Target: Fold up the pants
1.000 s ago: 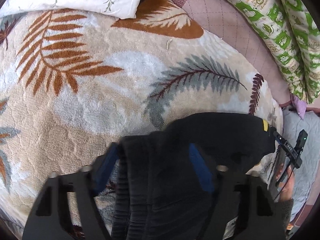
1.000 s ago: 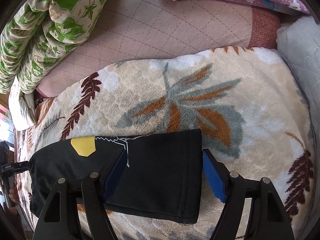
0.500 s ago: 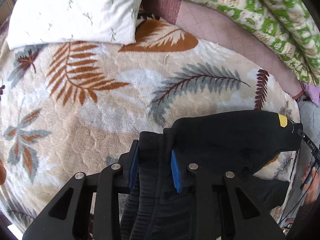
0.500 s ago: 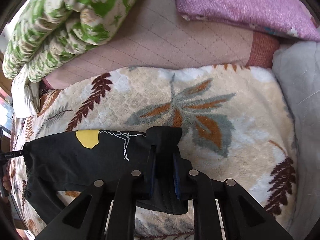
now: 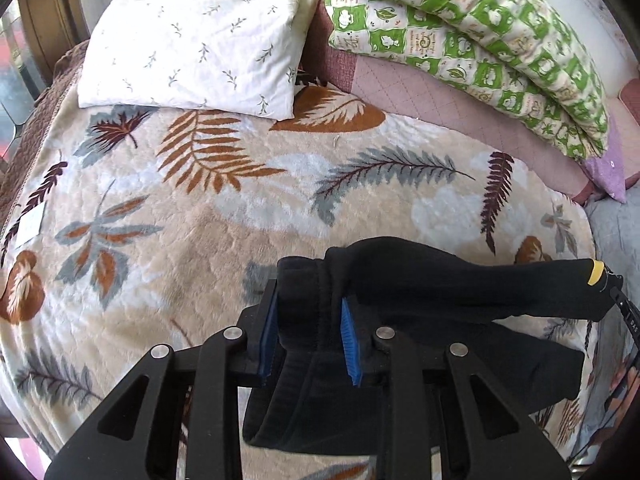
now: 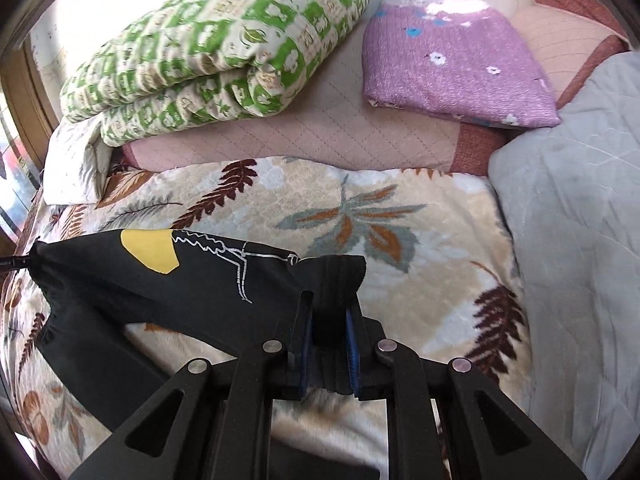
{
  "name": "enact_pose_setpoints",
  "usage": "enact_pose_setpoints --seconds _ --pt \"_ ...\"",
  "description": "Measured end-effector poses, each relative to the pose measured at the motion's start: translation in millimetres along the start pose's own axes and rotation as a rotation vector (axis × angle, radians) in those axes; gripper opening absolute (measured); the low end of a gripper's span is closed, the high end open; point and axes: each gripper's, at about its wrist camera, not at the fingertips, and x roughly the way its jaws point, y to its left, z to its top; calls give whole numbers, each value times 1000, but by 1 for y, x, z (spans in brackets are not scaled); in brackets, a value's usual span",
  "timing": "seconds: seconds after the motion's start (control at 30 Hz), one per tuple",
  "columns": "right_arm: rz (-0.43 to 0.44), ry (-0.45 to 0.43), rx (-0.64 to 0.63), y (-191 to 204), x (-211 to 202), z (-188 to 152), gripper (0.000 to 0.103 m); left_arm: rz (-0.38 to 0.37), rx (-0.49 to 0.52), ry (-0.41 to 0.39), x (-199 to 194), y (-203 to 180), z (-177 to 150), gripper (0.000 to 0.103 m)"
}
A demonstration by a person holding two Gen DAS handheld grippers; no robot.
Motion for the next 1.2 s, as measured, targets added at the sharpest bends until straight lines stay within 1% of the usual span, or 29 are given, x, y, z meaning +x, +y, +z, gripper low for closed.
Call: enact_pose_setpoints --seconds 0.07,0.23,0.3,0.37,0.5,0.6,0.73,0.83,0.87,0.93,0.97,1.03,1.1,1.13,1.17,1.2 --pt "2 -22 3 -1 -12 -15 14 3 4 -10 -4 2 -14 26" --pt "14 -38 4 0 -28 -60 14 -23 -28 19 -2 17 -62 26" --pt "29 -53 15 0 -34 -85 14 -23 -34 47 4 21 -80 26" --pt "34 -48 16 0 -37 -105 14 -44 -52 91 13 28 -99 26" --pt "38 -36 16 3 -43 -135 14 -54 -51 129 21 35 -126 26" --pt "34 -27 37 4 -48 -153 16 -70 -38 147 19 34 -135 26" --pt "8 4 63 3 -49 -171 18 -60 0 166 16 31 -143 28" --pt "-31 27 50 7 -52 -179 23 -63 19 194 14 31 -150 28" --pt "-57 34 36 9 -54 -182 25 -62 26 198 12 32 -153 27" --pt "-82 37 22 10 -59 -184 27 -59 49 196 3 36 -158 27" --pt "-96 40 19 9 -64 -185 29 -63 53 193 -3 40 -161 27" --pt "-120 40 23 8 -76 -188 30 -92 43 190 -14 52 -164 28" --pt "-155 46 31 4 -88 -191 30 -112 24 186 -22 64 -161 28" --pt "-166 57 55 -1 -95 -193 30 -121 13 183 -26 70 -156 28" --pt "-162 55 86 -6 -102 -194 30 -124 4 181 -28 74 -151 28" --pt "-141 45 142 -12 -111 -197 30 -127 -5 181 -28 77 -144 31"
